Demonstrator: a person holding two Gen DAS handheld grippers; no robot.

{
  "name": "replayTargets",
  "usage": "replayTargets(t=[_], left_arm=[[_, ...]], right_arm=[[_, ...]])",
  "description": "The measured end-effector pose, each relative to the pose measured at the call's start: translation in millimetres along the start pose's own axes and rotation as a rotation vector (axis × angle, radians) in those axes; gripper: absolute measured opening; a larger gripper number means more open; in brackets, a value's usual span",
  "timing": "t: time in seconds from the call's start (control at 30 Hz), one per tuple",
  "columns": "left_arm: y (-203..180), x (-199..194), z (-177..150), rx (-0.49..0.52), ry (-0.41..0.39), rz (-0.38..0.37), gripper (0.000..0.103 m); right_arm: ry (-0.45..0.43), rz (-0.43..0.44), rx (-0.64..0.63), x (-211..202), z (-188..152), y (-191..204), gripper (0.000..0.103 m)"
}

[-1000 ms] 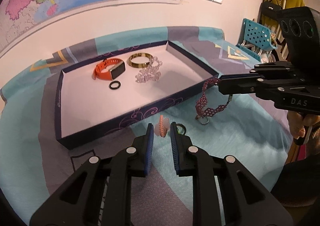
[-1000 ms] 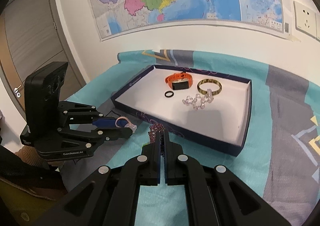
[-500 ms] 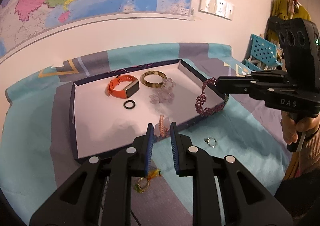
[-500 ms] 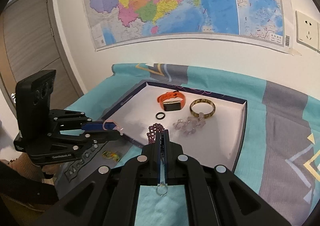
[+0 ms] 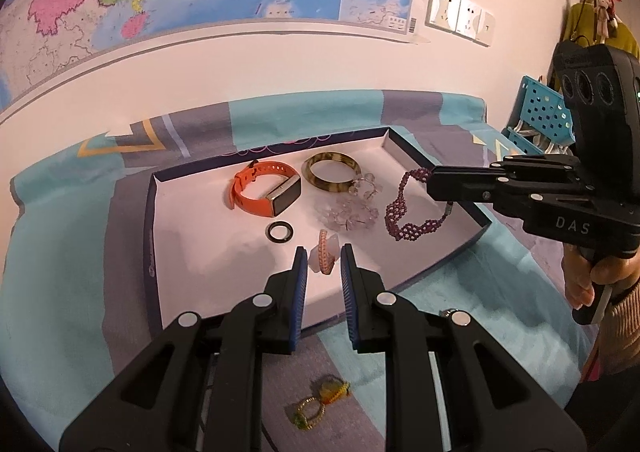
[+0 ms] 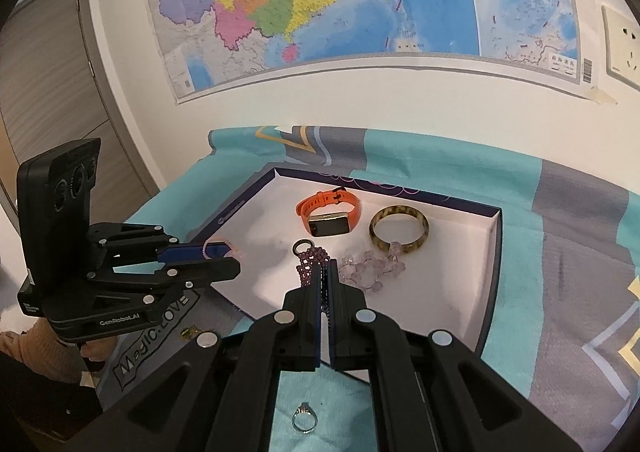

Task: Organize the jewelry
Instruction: 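Carry the purple bracelet and pink ring into the box and open both tools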

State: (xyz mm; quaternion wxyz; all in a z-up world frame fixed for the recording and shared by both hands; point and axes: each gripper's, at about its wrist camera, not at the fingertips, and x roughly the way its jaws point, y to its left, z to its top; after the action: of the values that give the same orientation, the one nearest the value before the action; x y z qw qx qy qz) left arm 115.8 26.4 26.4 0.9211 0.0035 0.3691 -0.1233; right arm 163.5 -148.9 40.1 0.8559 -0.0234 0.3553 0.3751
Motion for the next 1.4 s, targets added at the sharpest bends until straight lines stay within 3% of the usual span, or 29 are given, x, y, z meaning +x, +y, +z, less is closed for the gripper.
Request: replayTargets(t=[0.57, 0.97, 1.3, 1.4], left_arm=[[15.2, 42.2, 5.0, -0.044, 0.075, 0.010, 0.018], [21.0, 69.6, 8.4, -0.068, 0.138, 0.023, 0.018], [24.1, 77.9, 14.9, -0.068, 0.139, 0.049, 0.018], [23.1, 70.8, 15.3, -0.065, 0.117, 0.052, 0.027]], right_arm=[[0.061, 0.040, 0.053, 33.6, 7.0, -17.6, 0.001], [0.104, 0.009, 0.118, 61.8, 13.5, -39.1, 0.002], [0.084, -0.037, 0.126, 59.5, 14.7, -40.1, 0.011], [0.053, -0.047, 0.119, 45.5, 13.4, -36.6, 0.019]])
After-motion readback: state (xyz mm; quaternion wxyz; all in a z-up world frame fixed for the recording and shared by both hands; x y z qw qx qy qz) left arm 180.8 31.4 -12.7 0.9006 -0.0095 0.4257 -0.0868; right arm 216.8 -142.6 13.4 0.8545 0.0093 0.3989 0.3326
